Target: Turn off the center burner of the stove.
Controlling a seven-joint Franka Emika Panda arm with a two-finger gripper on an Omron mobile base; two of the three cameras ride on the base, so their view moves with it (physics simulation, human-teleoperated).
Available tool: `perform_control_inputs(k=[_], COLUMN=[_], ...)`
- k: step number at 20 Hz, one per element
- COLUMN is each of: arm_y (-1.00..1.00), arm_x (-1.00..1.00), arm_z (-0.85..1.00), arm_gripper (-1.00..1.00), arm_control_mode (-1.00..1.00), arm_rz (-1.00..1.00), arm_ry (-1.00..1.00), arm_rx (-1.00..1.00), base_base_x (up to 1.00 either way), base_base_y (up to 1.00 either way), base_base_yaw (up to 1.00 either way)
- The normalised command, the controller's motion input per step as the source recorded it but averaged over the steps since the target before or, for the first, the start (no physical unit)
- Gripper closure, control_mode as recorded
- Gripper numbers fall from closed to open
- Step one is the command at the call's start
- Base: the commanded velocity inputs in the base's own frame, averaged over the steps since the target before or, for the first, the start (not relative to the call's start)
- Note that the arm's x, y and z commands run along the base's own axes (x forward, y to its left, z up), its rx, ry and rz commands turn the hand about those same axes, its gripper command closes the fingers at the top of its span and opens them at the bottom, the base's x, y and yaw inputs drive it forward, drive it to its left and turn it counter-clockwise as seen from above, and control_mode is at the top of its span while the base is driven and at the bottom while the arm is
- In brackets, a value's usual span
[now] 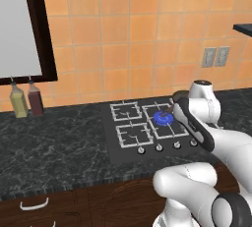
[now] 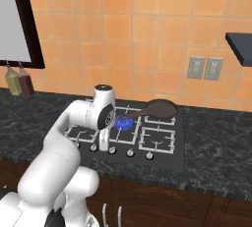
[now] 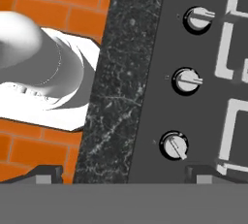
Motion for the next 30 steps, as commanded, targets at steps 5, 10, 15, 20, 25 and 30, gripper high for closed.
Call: perform_control_inputs(k=[5,10,15,20,25,30], arm_y=[0.00,0.00,0.00,0.00,0.00,0.00], arm_x=[0.00,0.01,0.19,0.18,0.12,0.10], arm_z=[-0.18,-0.02,-0.14,-0.25,-0.18,-0.15], arm_gripper=[-1.00,-1.00,-1.00,-1.00,-1.00,-1.00], arm_control_mode=[-1.00,-1.00,-1.00,-1.00,-1.00,-1.00], arm_rz=[0.21,0.09,0.06,0.04,0.02,0.03], arm_ry=[0.00,0.00,0.00,0.00,0.00,0.00], arm_rx=[0.00,0.00,0.00,0.00,0.00,0.00], base_base_x=[0.00,0.00,0.00,0.00,0.00,0.00], base_base_y=[0.00,0.00,0.00,0.00,0.00,0.00], base_base_yaw=[0.00,0.00,0.00,0.00,0.00,0.00])
